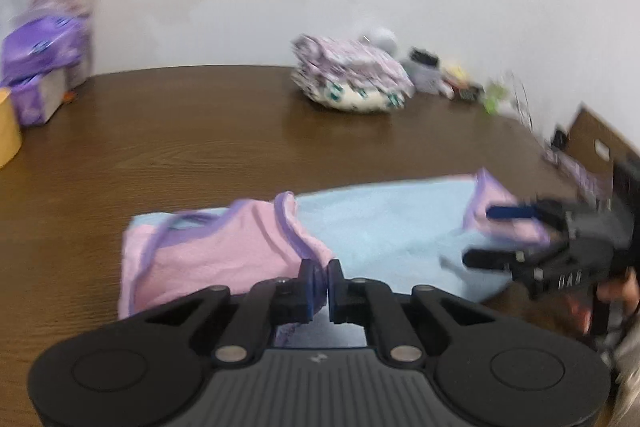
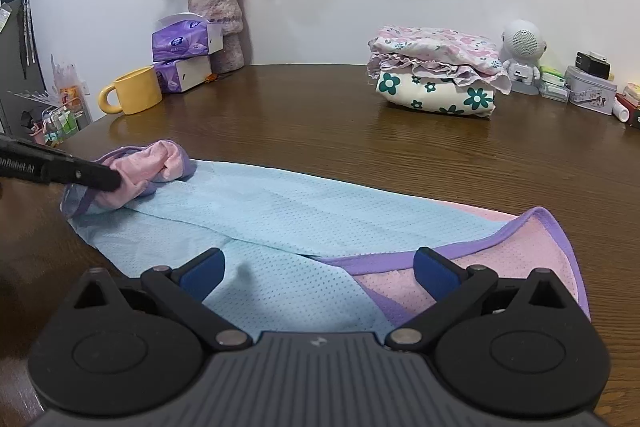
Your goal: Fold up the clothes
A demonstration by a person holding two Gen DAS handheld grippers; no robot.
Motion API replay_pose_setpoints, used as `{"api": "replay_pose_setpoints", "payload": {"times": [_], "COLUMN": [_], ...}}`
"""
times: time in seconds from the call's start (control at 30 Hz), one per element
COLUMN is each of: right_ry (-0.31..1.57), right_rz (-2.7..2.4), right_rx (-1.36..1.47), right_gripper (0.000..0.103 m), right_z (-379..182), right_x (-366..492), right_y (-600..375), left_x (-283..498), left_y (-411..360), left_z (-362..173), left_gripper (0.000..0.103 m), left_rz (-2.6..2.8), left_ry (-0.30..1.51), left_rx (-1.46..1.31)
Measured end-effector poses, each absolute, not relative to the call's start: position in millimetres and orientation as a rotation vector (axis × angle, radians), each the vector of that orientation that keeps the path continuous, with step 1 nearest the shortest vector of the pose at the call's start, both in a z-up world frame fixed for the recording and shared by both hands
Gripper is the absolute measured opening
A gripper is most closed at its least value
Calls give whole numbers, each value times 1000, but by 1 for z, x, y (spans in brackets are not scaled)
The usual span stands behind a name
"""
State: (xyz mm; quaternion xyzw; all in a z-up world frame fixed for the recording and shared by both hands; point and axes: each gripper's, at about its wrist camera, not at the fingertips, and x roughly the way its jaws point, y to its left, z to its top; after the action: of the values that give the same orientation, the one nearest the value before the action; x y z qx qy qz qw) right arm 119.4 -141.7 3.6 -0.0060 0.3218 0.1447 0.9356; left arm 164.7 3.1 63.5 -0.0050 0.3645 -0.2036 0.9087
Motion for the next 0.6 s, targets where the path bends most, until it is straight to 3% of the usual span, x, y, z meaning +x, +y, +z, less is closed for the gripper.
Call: {"api": "replay_pose_setpoints", "payload": {"times": [0.13, 0.2, 0.23, 0.33, 0.4, 0.53, 0.57, 0.6], "right_ry": [658, 658, 658, 658, 658, 658, 658, 658], "right_rz": [296, 296, 297, 297, 297, 297, 298, 298], "right_rx": [-12, -12, -12, -12, -12, -12, -12, -12], "right_gripper": [102, 102, 102, 102, 102, 102, 102, 102], "right_z": [4, 4, 4, 4, 4, 4, 4, 4], "right_x": [119, 119, 119, 119, 119, 119, 119, 119], "right_y": [-141, -141, -141, -141, -141, -140, -140, -140], "left_x": [164, 162, 164, 175, 183, 178, 172, 165], "left_y": [-4, 1, 5, 8, 2, -2, 6, 19], "left_z": [63, 70, 75, 80, 72, 67, 73, 81], "left_gripper": [27, 42, 43, 36, 8, 11, 20, 44], "left_rz": [-436, -435, -420, -378, -386, -402, -390, -361], "left_ry": [771, 738, 715, 701, 748, 762, 733, 692], "left_rx": [-4, -30, -48, -65, -39, -24, -47, -79]}}
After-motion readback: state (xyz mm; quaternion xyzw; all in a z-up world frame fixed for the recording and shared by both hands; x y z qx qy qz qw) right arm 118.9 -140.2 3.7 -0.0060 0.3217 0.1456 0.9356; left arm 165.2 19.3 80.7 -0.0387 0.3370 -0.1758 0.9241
